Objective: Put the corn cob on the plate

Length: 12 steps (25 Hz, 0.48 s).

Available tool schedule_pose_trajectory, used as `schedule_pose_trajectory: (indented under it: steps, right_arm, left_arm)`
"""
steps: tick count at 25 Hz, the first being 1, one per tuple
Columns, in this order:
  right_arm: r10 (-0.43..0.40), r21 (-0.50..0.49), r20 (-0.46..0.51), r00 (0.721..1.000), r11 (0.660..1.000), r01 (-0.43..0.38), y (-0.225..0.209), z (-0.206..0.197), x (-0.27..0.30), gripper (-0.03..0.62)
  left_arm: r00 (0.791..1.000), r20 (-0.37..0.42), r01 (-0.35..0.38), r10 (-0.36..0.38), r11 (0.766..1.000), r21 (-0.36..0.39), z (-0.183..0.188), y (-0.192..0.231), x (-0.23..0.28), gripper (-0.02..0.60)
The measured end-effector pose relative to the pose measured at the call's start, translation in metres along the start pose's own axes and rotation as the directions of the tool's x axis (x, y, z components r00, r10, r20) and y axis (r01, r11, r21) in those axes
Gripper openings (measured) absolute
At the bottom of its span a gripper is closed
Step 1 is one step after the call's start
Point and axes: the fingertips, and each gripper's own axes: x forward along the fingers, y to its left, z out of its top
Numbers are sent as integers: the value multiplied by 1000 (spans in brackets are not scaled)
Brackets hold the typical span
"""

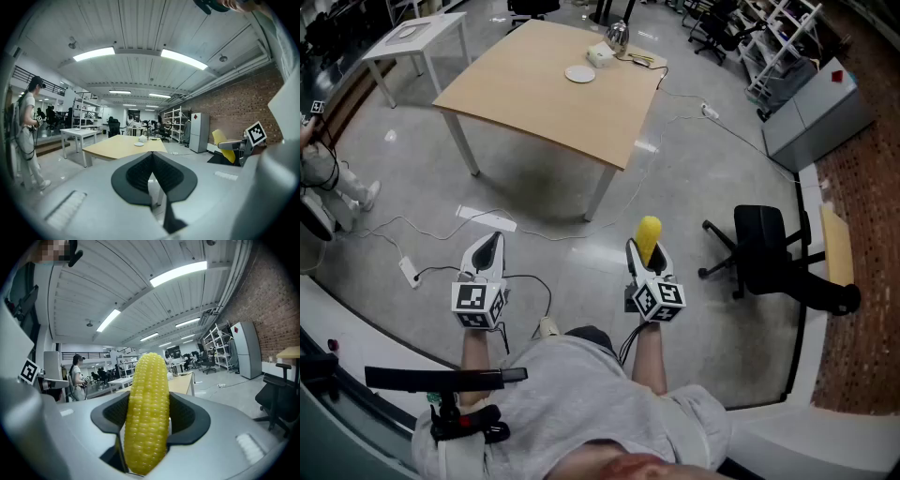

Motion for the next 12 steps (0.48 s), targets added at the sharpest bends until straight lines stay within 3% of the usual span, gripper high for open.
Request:
schedule_pose_trajectory:
  steps: [12]
  right_arm:
    - [-3,10,27,1000,1000,3,5,13,10,252]
  left_arm:
    - [1000,19,16,-16,1000,-2,9,9,11,20]
